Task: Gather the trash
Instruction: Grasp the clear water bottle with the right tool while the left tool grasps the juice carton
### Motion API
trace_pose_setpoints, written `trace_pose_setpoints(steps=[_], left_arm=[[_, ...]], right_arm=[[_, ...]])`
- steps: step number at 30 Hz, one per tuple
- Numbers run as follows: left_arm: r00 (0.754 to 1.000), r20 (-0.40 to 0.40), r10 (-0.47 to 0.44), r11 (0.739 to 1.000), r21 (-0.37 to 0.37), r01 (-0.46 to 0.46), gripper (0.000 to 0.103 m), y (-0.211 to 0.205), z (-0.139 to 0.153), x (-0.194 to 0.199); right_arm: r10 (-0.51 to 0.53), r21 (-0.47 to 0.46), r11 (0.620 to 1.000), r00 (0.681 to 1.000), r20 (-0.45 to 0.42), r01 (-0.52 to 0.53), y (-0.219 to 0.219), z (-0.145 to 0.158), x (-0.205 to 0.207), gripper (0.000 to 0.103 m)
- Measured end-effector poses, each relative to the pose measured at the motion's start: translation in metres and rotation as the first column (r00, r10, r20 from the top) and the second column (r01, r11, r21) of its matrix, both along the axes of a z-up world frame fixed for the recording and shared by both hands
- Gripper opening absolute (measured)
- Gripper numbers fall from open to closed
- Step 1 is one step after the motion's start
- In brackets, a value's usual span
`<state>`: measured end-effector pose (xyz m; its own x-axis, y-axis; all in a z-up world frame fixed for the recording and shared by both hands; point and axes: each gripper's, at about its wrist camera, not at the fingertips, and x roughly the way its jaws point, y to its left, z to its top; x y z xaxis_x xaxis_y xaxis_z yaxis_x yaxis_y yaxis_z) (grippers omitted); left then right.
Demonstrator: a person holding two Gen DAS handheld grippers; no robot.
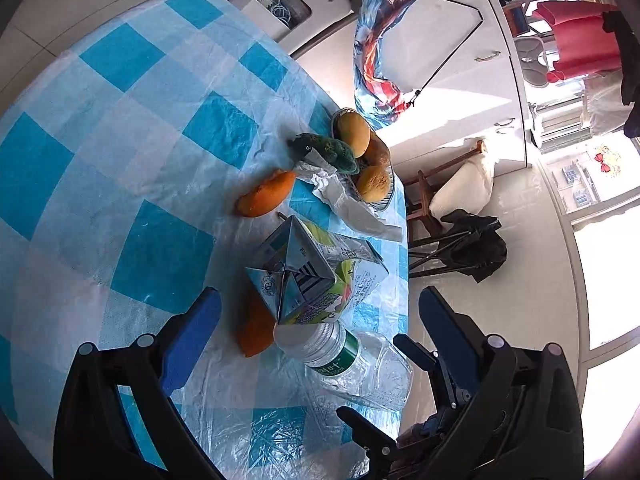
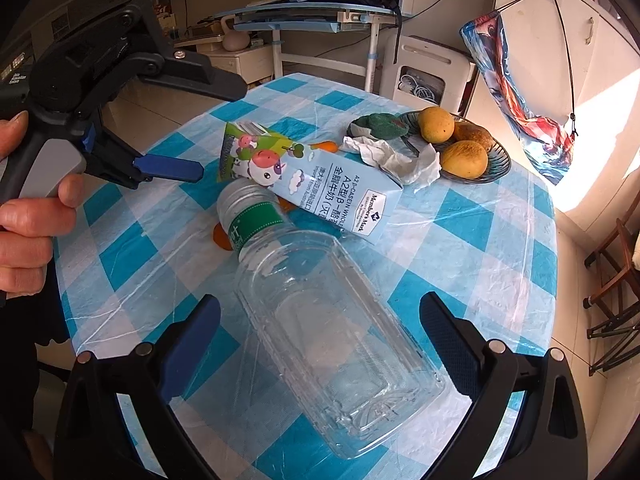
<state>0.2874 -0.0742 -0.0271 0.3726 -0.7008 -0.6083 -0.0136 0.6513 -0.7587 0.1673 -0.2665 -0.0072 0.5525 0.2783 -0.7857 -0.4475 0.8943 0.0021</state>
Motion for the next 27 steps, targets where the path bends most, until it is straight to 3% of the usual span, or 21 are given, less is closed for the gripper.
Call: trace_pose_setpoints(steps=[11, 17, 19, 24, 27], left_arm=[[0.994, -0.108, 0.028, 0.994, -0.102, -0.039, 0.093, -0.017, -0.029, 0.026], [0.987, -0.148, 0.054, 0.992, -0.106, -0.070, 0.053, -0.016, -0.035, 0.030], [0.988, -0.144, 0.059, 0.988, -0.136, -0.078, 0.049, -0.013, -0.034, 0.029], [0.993, -0.079, 0.082, 0.987, -0.130, -0.092, 0.043, -0.004, -0.017, 0.021], [0.996, -0.020, 0.088, 0.987, -0.137, -0.089, 0.043, 0.003, -0.001, 0.010]], right_arm=[[0.054, -0.023, 0.998, 0.998, -0.010, -0.055, 0.006, -0.004, 0.001, 0.095], [0.071, -0.029, 0.997, 0.997, -0.004, -0.071, 0.008, -0.004, -0.005, 0.095], [0.077, -0.033, 0.996, 0.997, -0.005, -0.077, 0.009, -0.004, -0.006, 0.095], [0.106, -0.071, 0.992, 0.994, -0.004, -0.106, 0.015, -0.007, -0.011, 0.095], [0.123, -0.082, 0.989, 0.992, -0.006, -0.123, 0.017, -0.007, -0.014, 0.085]])
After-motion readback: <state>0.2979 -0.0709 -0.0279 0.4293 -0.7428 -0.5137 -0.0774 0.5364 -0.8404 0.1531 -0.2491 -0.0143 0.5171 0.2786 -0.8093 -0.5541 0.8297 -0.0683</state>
